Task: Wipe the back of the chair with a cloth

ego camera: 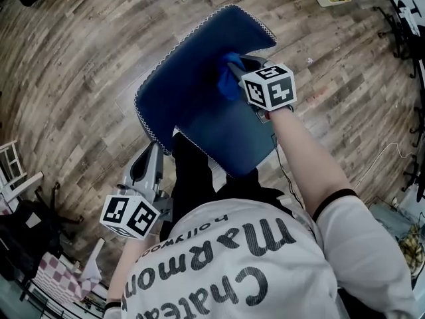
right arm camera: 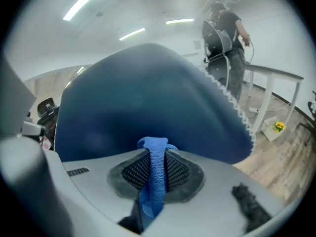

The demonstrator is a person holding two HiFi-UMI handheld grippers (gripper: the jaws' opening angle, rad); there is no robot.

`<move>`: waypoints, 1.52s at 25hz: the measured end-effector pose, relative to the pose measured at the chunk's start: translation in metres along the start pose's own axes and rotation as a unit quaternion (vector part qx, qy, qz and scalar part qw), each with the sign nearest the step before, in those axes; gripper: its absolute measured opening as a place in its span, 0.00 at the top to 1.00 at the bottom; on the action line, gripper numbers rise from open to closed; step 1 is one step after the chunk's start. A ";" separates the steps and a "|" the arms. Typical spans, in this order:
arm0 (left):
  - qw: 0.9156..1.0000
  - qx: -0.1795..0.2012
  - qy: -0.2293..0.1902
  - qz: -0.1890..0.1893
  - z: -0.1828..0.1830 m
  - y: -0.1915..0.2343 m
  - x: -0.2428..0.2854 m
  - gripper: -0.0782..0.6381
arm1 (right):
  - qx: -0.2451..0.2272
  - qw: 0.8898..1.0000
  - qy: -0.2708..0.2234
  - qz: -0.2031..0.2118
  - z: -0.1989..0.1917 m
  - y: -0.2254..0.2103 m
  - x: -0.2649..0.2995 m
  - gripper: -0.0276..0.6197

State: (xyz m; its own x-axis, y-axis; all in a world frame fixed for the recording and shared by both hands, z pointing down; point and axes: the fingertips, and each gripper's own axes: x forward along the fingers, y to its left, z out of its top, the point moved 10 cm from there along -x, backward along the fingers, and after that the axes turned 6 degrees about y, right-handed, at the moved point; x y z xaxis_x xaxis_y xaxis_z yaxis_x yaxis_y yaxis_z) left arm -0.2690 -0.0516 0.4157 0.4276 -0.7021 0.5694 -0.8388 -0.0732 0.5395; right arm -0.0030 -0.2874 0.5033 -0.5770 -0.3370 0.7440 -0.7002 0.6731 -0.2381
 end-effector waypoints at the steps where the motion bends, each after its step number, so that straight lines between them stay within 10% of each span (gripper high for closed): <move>1: 1.000 0.002 -0.001 -0.003 0.001 -0.002 0.002 0.88 | 0.011 1.000 -0.010 -0.011 0.003 -0.008 -0.005 0.86; 15: 1.000 0.001 0.001 -0.020 -0.001 -0.013 0.013 0.88 | 0.112 0.986 -0.092 -0.077 0.006 -0.047 -0.044 0.86; 22: 1.000 -0.010 0.008 -0.014 -0.002 -0.017 0.016 0.88 | 0.055 0.996 0.012 0.070 -0.036 0.057 0.008 0.86; 30: 1.000 -0.009 0.011 -0.010 -0.005 -0.012 0.018 0.88 | -0.030 0.967 0.078 0.241 -0.054 0.166 0.026 0.86; 38: 1.000 -0.002 0.020 -0.007 -0.012 -0.006 0.018 0.88 | -0.002 0.966 0.101 0.239 -0.065 0.144 0.043 0.86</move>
State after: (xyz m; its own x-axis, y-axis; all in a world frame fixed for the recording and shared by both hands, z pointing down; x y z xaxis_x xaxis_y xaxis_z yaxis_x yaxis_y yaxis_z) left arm -0.2522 -0.0557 0.4304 0.4521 -0.6724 0.5860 -0.8313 -0.0796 0.5501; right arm -0.1010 -0.1621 0.5417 -0.7405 0.1476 0.6556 -0.3718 0.7227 -0.5826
